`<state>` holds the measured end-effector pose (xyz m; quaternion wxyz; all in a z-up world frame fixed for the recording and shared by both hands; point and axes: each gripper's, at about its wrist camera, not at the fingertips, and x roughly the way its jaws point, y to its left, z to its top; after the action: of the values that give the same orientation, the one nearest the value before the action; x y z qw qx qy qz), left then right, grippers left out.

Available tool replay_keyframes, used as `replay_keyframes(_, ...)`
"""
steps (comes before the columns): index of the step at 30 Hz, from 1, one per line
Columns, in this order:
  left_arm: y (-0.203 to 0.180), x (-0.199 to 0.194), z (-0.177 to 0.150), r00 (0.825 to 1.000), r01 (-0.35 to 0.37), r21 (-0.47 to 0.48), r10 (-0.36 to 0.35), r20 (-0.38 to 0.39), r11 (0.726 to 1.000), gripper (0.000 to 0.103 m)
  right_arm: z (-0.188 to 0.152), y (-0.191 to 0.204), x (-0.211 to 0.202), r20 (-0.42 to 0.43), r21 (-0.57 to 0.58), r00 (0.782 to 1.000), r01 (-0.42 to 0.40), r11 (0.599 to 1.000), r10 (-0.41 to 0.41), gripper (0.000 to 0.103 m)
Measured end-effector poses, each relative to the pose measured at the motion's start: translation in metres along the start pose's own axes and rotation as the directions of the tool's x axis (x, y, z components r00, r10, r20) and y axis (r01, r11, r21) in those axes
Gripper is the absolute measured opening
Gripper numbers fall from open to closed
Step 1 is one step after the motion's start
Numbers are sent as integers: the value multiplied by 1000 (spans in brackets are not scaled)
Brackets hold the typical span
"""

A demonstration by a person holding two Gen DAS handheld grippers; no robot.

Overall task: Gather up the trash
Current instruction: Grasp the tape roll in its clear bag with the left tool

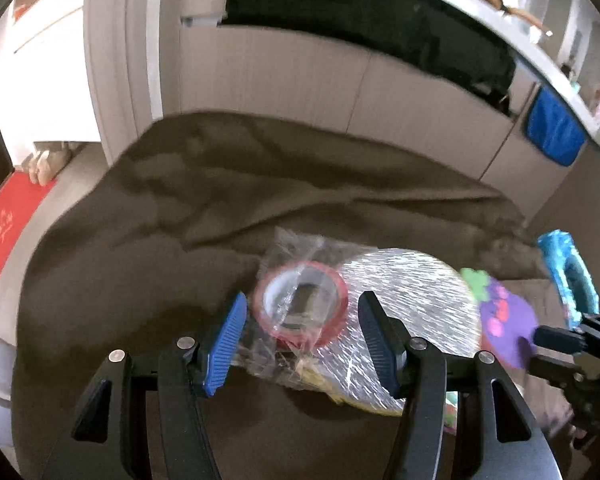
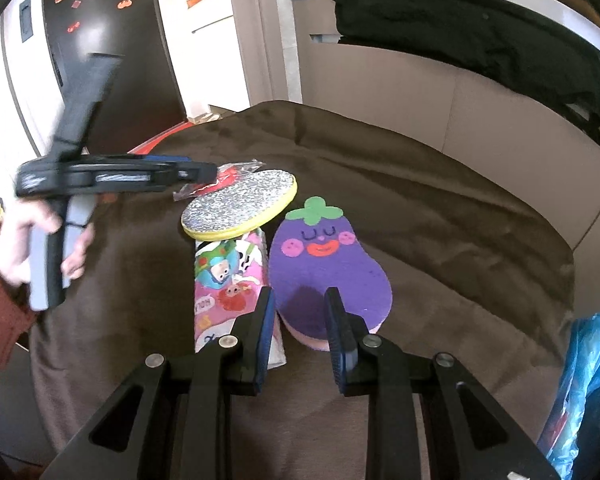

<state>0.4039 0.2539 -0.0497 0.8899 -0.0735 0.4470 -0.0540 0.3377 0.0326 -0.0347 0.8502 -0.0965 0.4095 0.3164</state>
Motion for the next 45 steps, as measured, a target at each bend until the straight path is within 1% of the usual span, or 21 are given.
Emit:
replay_keyframes(4, 9, 9, 7, 1000, 6, -32, -6, -15, 999, 59, 1, -4, -1, 5, -4, 1000, -5, 1000, 5, 23)
replay_keyframes(6, 12, 12, 8, 1000, 8, -47, -10, -26, 999, 59, 4, -6, -1, 7, -22, 1000, -24, 999, 24, 23)
replay_keyframes(9, 20, 14, 8, 999, 18, -102, -21, -26, 995, 59, 12, -6, 6, 4, -53, 998, -67, 996, 68, 24)
replay_keyframes(12, 22, 13, 5, 1000, 5, -132, -7, -13, 991, 54, 20, -10, 10, 21, -57, 999, -45, 997, 47, 23)
replay_keyframes(13, 22, 11, 4, 1000, 1, -131, -2, -7, 991, 52, 23, -13, 11, 29, -54, 999, -43, 998, 44, 24)
replay_keyframes(15, 20, 5, -2, 1000, -14, -135, 13, -4, 991, 52, 31, -19, 16, 29, -29, 999, -44, 999, 44, 24)
replay_keyframes(17, 21, -6, -12, 1000, -5, -158, 6, 4, 987, 52, 39, -21, 20, 28, -17, 999, -40, 999, 41, 24)
replay_keyframes(20, 23, -27, -33, 1000, -14, -168, 17, 15, 986, 52, 43, -7, 17, 30, -62, 997, -68, 996, 70, 25)
replay_keyframes(23, 24, -48, -57, 999, -17, -177, 23, 30, 984, 52, 36, 9, 12, 22, -87, 995, -94, 992, 97, 25)
replay_keyframes(26, 24, -67, -81, 999, -13, -204, 24, 49, 979, 52, 27, 17, 9, 18, -97, 995, -98, 990, 100, 25)
replay_keyframes(28, 21, -76, -92, 998, -15, -203, 29, 64, 979, 52, 11, 32, 9, -16, -118, 994, -109, 987, 108, 25)
replay_keyframes(31, 18, -88, -102, 995, 3, -197, 16, 96, 980, 52, -1, 45, 15, -53, -129, 994, -102, 986, 96, 25)
replay_keyframes(33, 16, -95, -107, 993, 22, -197, 0, 116, 980, 52, 0, 46, 24, -62, -127, 996, -75, 989, 67, 25)
replay_keyframes(34, 15, -99, -109, 992, 32, -194, -7, 129, 980, 52, -1, 46, 27, -55, -121, 998, -47, 992, 40, 23)
replay_keyframes(35, 15, -103, -111, 989, 39, -190, -11, 148, 981, 52, -1, 46, 27, -55, -121, 998, -47, 992, 40, 23)
replay_keyframes(37, 15, -106, -115, 986, 36, -187, -5, 168, 982, 52, -3, 43, 29, -17, -84, 1000, -5, 996, 4, 23)
replay_keyframes(38, 15, -106, -117, 986, 34, -191, -1, 169, 981, 52, -5, 42, 28, -12, -74, 1000, -7, 997, 6, 23)
replay_keyframes(41, 16, -101, -120, 987, 67, -210, -34, 156, 976, 52, -9, 41, 26, -6, -62, 1000, -4, 998, 3, 24)
replay_keyframes(43, 17, -100, -122, 986, 77, -221, -41, 159, 972, 52, -11, 42, 25, -11, -55, 1000, -8, 998, 8, 24)
replay_keyframes(44, 17, -100, -123, 986, 77, -225, -40, 164, 971, 52, -10, 43, 26, -12, -56, 1000, -15, 998, 14, 25)
replay_keyframes(45, 17, -100, -123, 985, 74, -230, -35, 166, 970, 52, -10, 44, 25, -8, -62, 1000, -21, 998, 20, 28)
